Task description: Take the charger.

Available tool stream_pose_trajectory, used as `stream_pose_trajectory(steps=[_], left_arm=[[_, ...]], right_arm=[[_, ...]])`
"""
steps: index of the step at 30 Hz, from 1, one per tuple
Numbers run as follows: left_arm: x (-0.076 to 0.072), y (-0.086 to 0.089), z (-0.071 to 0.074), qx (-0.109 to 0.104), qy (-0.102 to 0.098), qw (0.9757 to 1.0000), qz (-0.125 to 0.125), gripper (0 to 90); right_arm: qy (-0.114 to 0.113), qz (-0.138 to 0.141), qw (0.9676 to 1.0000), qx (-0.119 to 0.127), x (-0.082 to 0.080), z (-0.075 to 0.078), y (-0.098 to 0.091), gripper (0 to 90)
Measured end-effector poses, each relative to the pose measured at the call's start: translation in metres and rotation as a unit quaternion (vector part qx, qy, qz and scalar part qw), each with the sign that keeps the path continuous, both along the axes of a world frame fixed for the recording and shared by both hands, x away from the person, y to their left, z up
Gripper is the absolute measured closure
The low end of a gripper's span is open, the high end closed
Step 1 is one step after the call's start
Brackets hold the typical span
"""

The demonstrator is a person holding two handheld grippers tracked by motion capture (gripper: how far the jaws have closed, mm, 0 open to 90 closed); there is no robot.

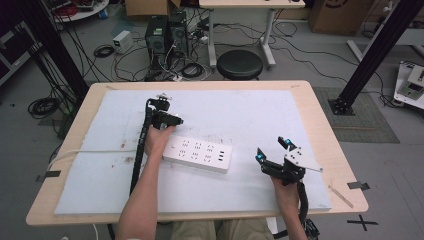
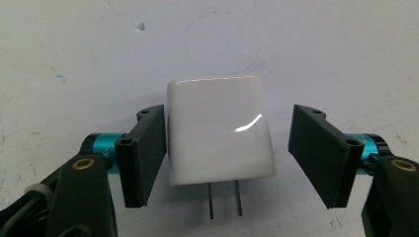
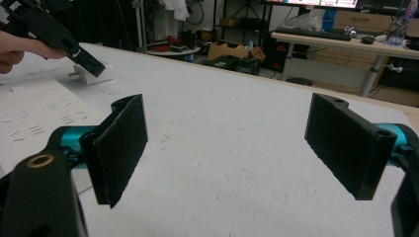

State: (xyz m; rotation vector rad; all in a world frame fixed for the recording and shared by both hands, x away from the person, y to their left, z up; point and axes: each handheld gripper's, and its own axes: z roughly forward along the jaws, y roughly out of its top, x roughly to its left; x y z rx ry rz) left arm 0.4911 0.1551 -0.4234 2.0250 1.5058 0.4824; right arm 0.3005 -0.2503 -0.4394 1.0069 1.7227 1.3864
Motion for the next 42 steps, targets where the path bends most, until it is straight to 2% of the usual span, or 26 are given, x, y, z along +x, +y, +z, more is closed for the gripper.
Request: stream_pose_trajectory(steps=[9,10,14,20,28,33,34,36,42], left_arm=[[0.001,-0.002,-0.004,0.014,0.007,0.9999,0.004,31.6],[0.001,-0.001,-0.004,0.015,0.007,0.9998,0.004,35.1],[0.002,-0.001,-0.005,0.018,0.010,0.9998,0.006,37.8],[0.002,-0.001,-0.006,0.018,0.009,0.9998,0.009,42.2],[0.001,-0.001,-0.007,0.023,0.005,0.9997,0.004,42.4],[0.000,-0.003,-0.007,0.026,-0.001,0.9997,0.006,42.4],[-0.001,-0.002,-0.007,0.011,-0.004,0.9999,0.004,42.4],[-0.002,-0.003,-0.005,0.014,-0.014,0.9998,0.003,42.5],[-0.007,-0.002,0.004,0.005,-0.032,0.9995,-0.005,42.4]], right_arm=[[-0.002,0.000,1.0000,-0.001,0.000,0.000,0.000,16.9],[-0.002,0.001,1.0000,-0.001,0.000,0.000,0.000,16.9],[-0.002,0.000,1.0000,-0.003,0.000,0.000,0.000,16.9],[-0.002,-0.002,1.0000,-0.004,0.000,0.000,0.001,16.9],[-0.002,-0.002,1.0000,-0.004,0.000,0.000,0.001,16.9],[-0.001,-0.002,1.0000,-0.004,0.000,0.000,0.001,16.8],[-0.001,-0.002,1.0000,-0.004,0.000,0.000,0.001,16.9],[-0.001,-0.002,1.0000,-0.004,0.000,0.000,0.001,16.9],[0.001,-0.002,1.0000,-0.004,0.000,0.000,0.002,16.9]])
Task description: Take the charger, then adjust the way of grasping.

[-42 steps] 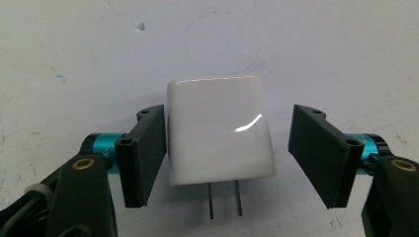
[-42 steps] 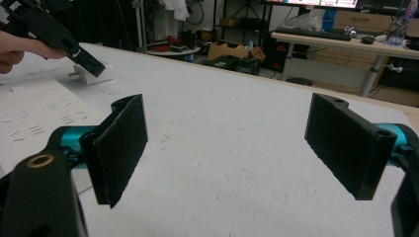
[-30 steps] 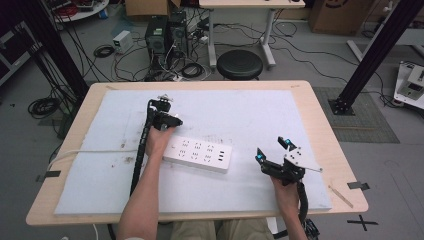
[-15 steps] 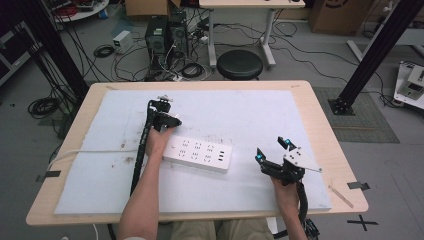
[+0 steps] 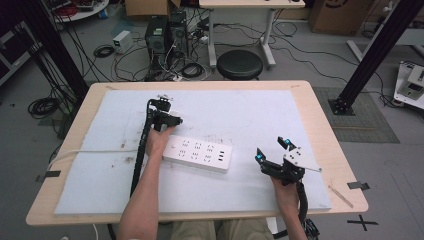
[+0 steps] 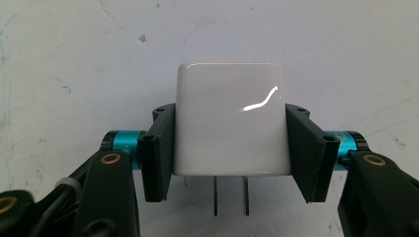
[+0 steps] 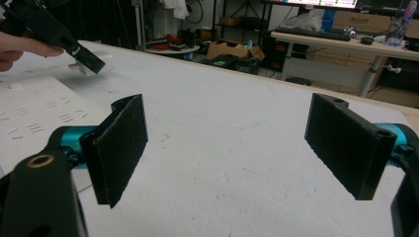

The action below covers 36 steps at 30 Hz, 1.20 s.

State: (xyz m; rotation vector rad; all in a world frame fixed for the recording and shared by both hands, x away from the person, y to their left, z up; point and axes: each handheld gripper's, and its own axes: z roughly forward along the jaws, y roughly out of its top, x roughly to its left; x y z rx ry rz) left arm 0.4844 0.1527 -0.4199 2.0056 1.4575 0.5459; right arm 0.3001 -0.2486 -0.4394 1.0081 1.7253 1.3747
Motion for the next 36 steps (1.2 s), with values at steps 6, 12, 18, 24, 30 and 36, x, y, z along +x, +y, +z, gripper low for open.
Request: stream_pose_trajectory(steps=[6,12,18,24,30,36], left_arm=[[-0.008,0.001,0.005,-0.002,-0.008,0.9999,-0.008,42.5],[-0.024,-0.002,0.016,0.002,-0.024,0.9994,-0.023,42.4],[-0.045,-0.009,0.031,0.009,-0.049,0.9973,-0.054,42.4],[-0.063,-0.013,0.041,0.003,-0.072,0.9947,-0.073,42.4],[-0.089,-0.020,0.046,-0.008,-0.099,0.9905,-0.094,42.4],[-0.120,-0.033,0.042,-0.012,-0.132,0.9835,-0.123,42.4]], right_arm=[[-0.002,0.000,1.0000,-0.006,0.000,0.000,0.001,16.9],[-0.002,-0.002,1.0000,-0.007,-0.001,0.000,0.002,16.9],[-0.001,0.001,1.0000,-0.007,0.000,0.000,0.002,16.9],[0.000,0.002,0.9999,-0.011,0.000,0.001,0.003,16.9],[-0.001,0.004,1.0000,-0.005,-0.001,0.000,0.002,16.9],[-0.001,0.007,0.9999,-0.011,-0.001,0.001,0.003,16.9]])
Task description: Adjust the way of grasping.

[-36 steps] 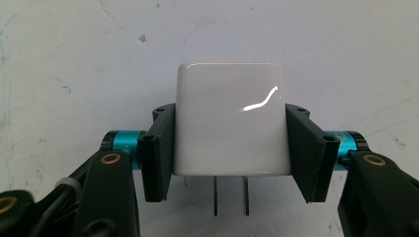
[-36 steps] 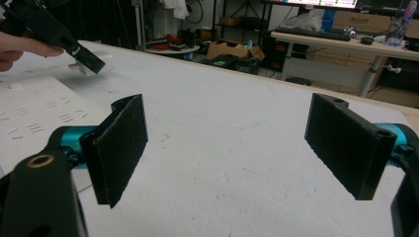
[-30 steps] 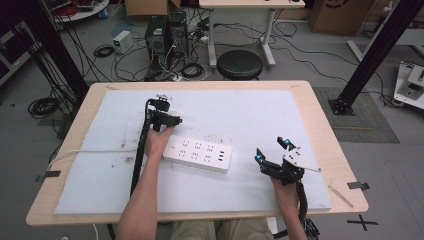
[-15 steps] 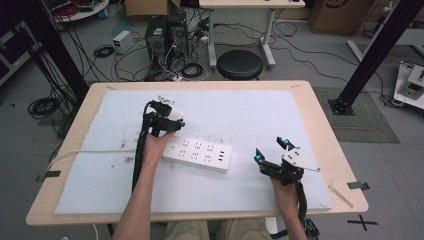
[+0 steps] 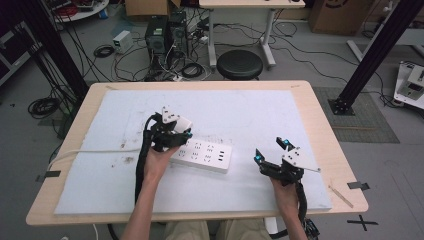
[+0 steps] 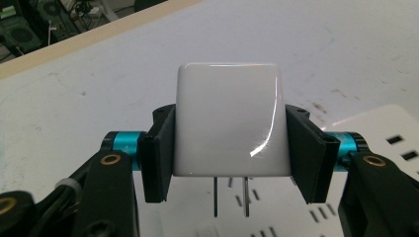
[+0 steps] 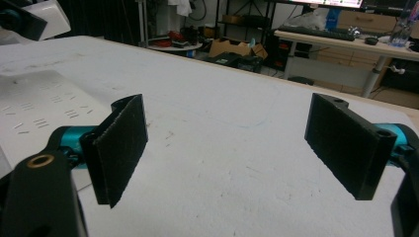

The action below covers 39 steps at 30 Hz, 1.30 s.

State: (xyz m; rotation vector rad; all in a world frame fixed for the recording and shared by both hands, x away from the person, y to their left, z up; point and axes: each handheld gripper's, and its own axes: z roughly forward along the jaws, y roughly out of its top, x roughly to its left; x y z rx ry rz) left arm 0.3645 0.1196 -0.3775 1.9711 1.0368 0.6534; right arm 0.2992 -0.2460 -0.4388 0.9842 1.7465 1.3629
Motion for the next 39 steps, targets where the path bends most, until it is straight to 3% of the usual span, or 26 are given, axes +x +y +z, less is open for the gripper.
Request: stream_pose_trajectory(steps=[5,9,12,13,14,15,17,19,24,25,26,28,30,33,34,35,36,39], left_arm=[[-0.019,-0.007,-0.006,-0.008,-0.018,0.9997,-0.018,42.4],[-0.034,-0.013,-0.007,-0.002,-0.046,0.9984,-0.033,42.4],[-0.045,-0.018,-0.005,0.015,-0.076,0.9958,-0.048,42.4],[-0.045,-0.018,-0.005,0.015,-0.076,0.9958,-0.048,42.4],[-0.053,-0.022,-0.006,0.026,-0.094,0.9934,-0.059,42.4],[-0.053,-0.022,-0.006,0.026,-0.094,0.9934,-0.059,42.4],[-0.061,-0.029,-0.007,0.050,-0.120,0.9890,-0.069,42.4],[-0.067,-0.034,-0.010,0.060,-0.139,0.9853,-0.078,42.4],[-0.077,-0.046,-0.017,0.070,-0.175,0.9772,-0.098,42.4],[-0.077,-0.046,-0.017,0.070,-0.175,0.9772,-0.098,42.4],[-0.081,-0.050,-0.019,0.072,-0.192,0.9734,-0.103,42.4],[-0.085,-0.053,-0.022,0.076,-0.209,0.9687,-0.109,42.4],[-0.088,-0.055,-0.023,0.080,-0.226,0.9637,-0.116,42.4],[-0.094,-0.058,-0.025,0.090,-0.257,0.9539,-0.127,42.4],[-0.094,-0.058,-0.025,0.090,-0.257,0.9539,-0.127,42.4],[-0.096,-0.061,-0.027,0.107,-0.264,0.9499,-0.128,42.4],[-0.096,-0.062,-0.027,0.115,-0.262,0.9494,-0.129,42.4],[-0.097,-0.064,-0.028,0.125,-0.269,0.9456,-0.134,42.5]], right_arm=[[0.004,0.003,1.0000,-0.009,0.001,0.000,0.002,16.9],[0.009,0.002,0.9999,-0.014,0.002,0.001,0.003,16.9],[0.022,0.010,0.9997,-0.009,0.003,0.001,0.004,16.9],[0.022,0.010,0.9997,-0.009,0.003,0.001,0.004,16.9],[0.028,0.016,0.9995,-0.005,0.003,0.002,0.004,16.9],[0.028,0.016,0.9995,-0.005,0.003,0.002,0.004,16.9],[0.041,0.046,0.9980,0.013,0.003,0.003,0.003,16.9],[0.044,0.066,0.9965,0.025,0.002,0.006,0.003,16.9],[0.047,0.119,0.9905,0.050,-0.001,0.017,0.004,16.9],[0.047,0.119,0.9905,0.050,-0.001,0.017,0.004,16.9],[0.049,0.128,0.9889,0.058,-0.001,0.019,0.004,17.0],[0.064,0.154,0.9827,0.081,0.001,0.025,0.005,17.2],[0.085,0.180,0.9753,0.097,0.004,0.027,0.005,17.2],[0.113,0.210,0.9643,0.114,0.009,0.030,0.006,17.3],[0.113,0.210,0.9643,0.114,0.009,0.030,0.006,17.3],[0.123,0.218,0.9608,0.119,0.010,0.031,0.007,17.3],[0.135,0.237,0.9536,0.128,0.012,0.034,0.008,17.2],[0.145,0.258,0.9454,0.137,0.015,0.037,0.011,17.3]])
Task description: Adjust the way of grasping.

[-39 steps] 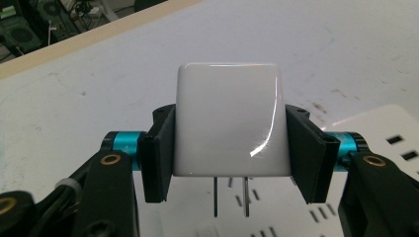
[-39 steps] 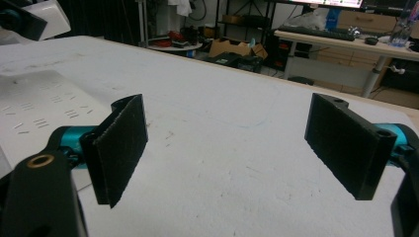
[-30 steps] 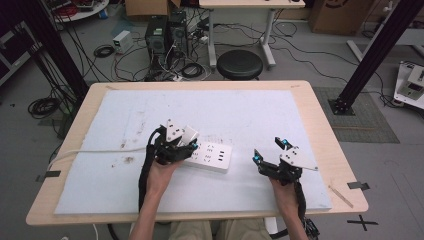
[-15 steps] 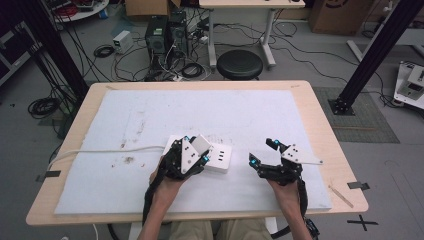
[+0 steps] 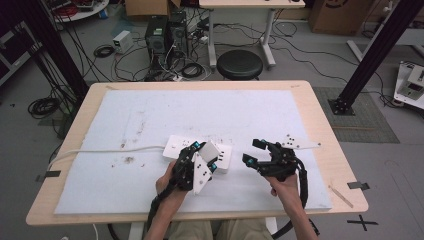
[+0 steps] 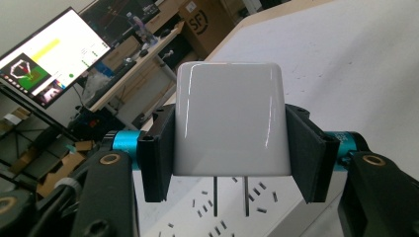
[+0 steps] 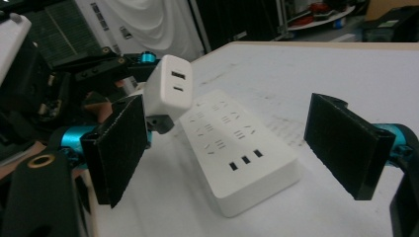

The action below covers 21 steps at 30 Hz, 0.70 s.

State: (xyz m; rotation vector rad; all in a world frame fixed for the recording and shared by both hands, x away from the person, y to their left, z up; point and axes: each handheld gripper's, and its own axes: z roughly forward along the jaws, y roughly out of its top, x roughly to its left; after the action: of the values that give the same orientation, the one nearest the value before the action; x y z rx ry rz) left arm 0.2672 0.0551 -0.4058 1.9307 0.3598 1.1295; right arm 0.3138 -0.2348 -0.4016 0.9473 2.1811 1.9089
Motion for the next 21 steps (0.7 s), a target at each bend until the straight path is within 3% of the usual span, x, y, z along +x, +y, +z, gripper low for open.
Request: stream_pose_trajectory(steps=[3,8,10,14,16,17,18,21], left_arm=[[-0.001,-0.002,-0.001,0.006,-0.010,0.9999,0.000,42.5],[-0.007,-0.006,-0.003,0.025,-0.048,0.9982,-0.028,42.4],[-0.008,-0.007,-0.004,0.030,-0.054,0.9976,-0.033,42.4],[-0.012,-0.012,-0.006,0.053,-0.079,0.9938,-0.056,42.4],[-0.012,-0.012,-0.006,0.053,-0.079,0.9938,-0.056,42.4],[-0.015,-0.016,-0.009,0.066,-0.096,0.9911,-0.065,42.4],[-0.015,-0.017,-0.009,0.068,-0.101,0.9902,-0.068,42.4],[-0.016,-0.019,-0.009,0.070,-0.107,0.9893,-0.071,42.4]], right_arm=[[0.006,0.010,0.9999,-0.004,0.002,0.001,0.002,17.3],[0.027,0.056,0.9980,-0.013,0.005,0.002,0.012,17.3],[0.032,0.062,0.9975,-0.014,0.006,0.002,0.014,17.3],[0.045,0.088,0.9950,-0.013,0.010,0.001,0.021,17.3],[0.050,0.090,0.9946,-0.015,0.010,0.002,0.021,17.3],[0.050,0.090,0.9946,-0.015,0.010,0.002,0.021,17.3],[0.050,0.099,0.9938,-0.011,0.011,0.001,0.024,17.8],[0.051,0.107,0.9929,-0.011,0.011,0.002,0.026,17.8]])
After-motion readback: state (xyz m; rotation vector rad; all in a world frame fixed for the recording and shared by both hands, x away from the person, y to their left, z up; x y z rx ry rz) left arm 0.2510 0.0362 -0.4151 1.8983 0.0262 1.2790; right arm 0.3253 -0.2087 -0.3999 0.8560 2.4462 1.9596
